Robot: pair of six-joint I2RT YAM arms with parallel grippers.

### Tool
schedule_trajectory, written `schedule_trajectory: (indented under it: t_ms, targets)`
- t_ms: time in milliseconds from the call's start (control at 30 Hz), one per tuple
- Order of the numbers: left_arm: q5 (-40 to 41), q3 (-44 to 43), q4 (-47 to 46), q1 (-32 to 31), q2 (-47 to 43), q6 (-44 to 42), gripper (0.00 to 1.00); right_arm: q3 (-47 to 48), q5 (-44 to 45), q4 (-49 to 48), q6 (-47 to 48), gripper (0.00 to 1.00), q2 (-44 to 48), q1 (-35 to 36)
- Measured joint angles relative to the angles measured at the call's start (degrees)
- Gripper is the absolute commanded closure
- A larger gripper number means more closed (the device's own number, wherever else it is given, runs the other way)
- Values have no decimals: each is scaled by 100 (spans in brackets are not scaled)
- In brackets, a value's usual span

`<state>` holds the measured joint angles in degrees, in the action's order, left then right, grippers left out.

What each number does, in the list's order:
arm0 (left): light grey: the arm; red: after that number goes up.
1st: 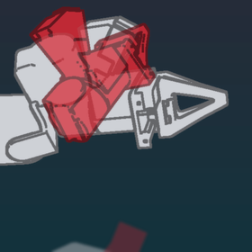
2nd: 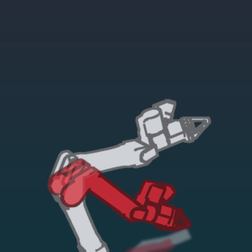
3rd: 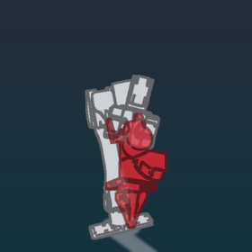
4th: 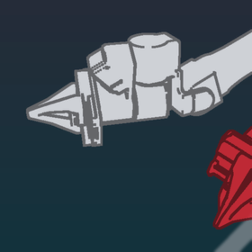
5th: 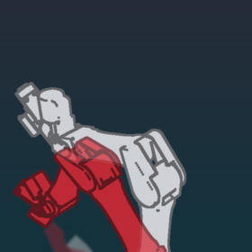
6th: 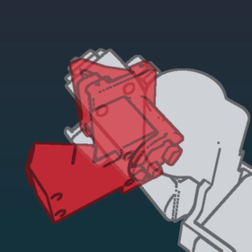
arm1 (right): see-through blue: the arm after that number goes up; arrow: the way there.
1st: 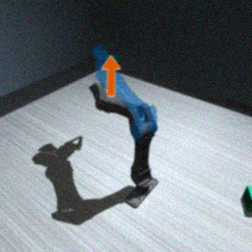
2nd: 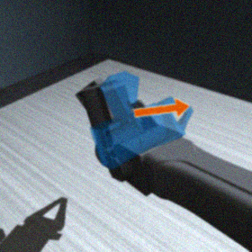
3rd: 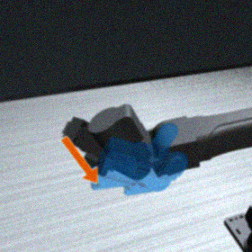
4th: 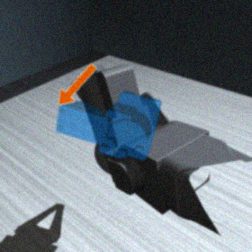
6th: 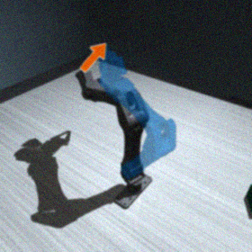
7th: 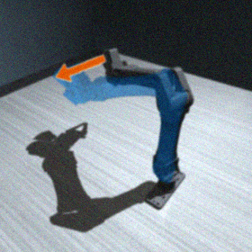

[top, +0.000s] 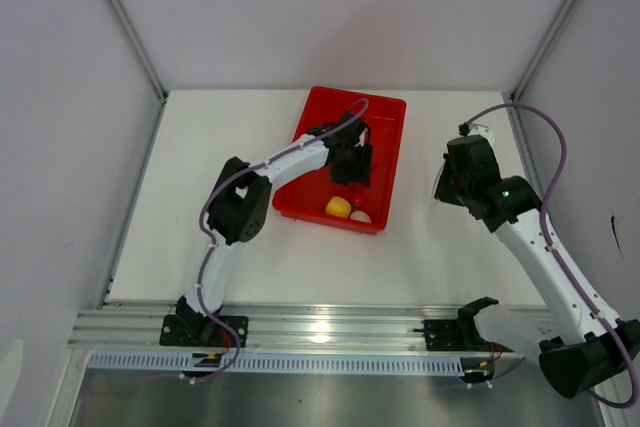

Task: Place the food in the zip-top bag and seal the zipper
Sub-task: Pick up the fake vegetable from the bin.

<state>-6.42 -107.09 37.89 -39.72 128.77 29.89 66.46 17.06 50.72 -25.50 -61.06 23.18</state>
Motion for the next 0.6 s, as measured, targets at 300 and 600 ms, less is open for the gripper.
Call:
schedule_trajectory:
  t_ms: [300, 600]
  targets:
    - [9, -74, 232, 7, 256, 120, 46, 0, 2, 4, 0, 100, 0, 9]
    - [125, -92, 308, 4, 273, 175, 89, -2, 11, 4, -11, 100, 26, 9]
